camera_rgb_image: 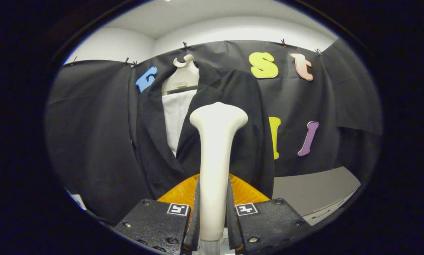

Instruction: Iron the clothes twice with a garment steamer, once on the left side and once on the right side.

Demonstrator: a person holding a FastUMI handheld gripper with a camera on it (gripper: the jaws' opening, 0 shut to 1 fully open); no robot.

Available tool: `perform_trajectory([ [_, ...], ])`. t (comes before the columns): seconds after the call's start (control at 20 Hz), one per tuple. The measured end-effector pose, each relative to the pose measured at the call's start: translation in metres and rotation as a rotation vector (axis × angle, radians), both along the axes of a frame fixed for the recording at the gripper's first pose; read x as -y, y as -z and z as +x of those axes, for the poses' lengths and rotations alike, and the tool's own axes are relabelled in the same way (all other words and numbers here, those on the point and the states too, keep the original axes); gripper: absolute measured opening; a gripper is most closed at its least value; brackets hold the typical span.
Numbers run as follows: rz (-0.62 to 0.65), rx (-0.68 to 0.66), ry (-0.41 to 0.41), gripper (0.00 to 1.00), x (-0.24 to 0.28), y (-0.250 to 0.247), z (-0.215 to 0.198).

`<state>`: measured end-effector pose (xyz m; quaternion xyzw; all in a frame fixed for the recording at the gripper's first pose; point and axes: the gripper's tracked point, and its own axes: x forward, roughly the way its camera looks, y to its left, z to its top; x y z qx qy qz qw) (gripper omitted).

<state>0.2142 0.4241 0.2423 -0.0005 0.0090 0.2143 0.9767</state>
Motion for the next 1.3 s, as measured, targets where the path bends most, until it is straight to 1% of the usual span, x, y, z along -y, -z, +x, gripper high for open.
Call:
perform_trajectory([
  [0.55, -0.064, -0.135, 0.008, 0.35, -0.004, 0.091, 0.003],
  [1.3, -0.128, -0.275, 0.017, 0.35, 0.007, 0.179, -0.003],
])
